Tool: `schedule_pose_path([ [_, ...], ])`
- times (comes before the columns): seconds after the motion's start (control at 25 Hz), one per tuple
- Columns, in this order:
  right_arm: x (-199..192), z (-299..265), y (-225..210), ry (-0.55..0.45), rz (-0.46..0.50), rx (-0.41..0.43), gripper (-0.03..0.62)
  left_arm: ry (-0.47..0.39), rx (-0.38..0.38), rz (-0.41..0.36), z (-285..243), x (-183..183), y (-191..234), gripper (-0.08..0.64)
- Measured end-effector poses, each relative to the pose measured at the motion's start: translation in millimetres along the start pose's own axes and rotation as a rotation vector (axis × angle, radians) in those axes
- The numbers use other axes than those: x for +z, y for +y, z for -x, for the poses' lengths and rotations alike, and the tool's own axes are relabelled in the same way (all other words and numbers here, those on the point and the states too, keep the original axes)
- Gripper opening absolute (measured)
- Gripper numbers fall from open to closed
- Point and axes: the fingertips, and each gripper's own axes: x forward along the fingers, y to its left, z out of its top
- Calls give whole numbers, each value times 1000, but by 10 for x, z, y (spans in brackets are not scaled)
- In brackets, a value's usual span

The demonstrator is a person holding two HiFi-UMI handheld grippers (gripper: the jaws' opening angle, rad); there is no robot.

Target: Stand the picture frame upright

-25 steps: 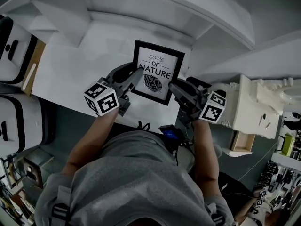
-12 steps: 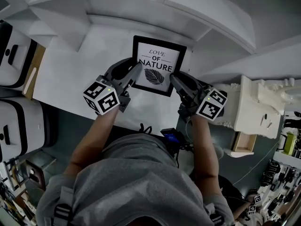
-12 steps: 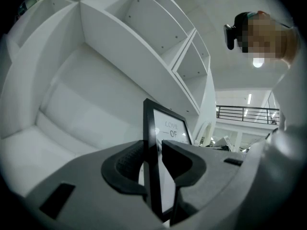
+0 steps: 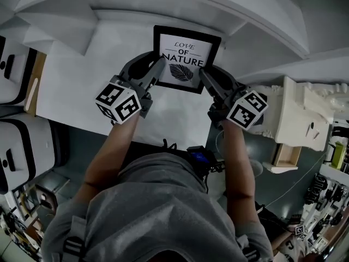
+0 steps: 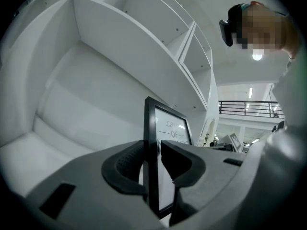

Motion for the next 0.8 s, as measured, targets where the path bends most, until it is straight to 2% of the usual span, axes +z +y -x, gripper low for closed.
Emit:
schedule_pose_path([
  [0.36,-72,-59,-386,17,21,-50,86,60,17,-24,-309,-190,162,109],
  [0.8,-158,-107,-662,-2,41,-105,91,107,22,-43,-501,-372,305,109],
])
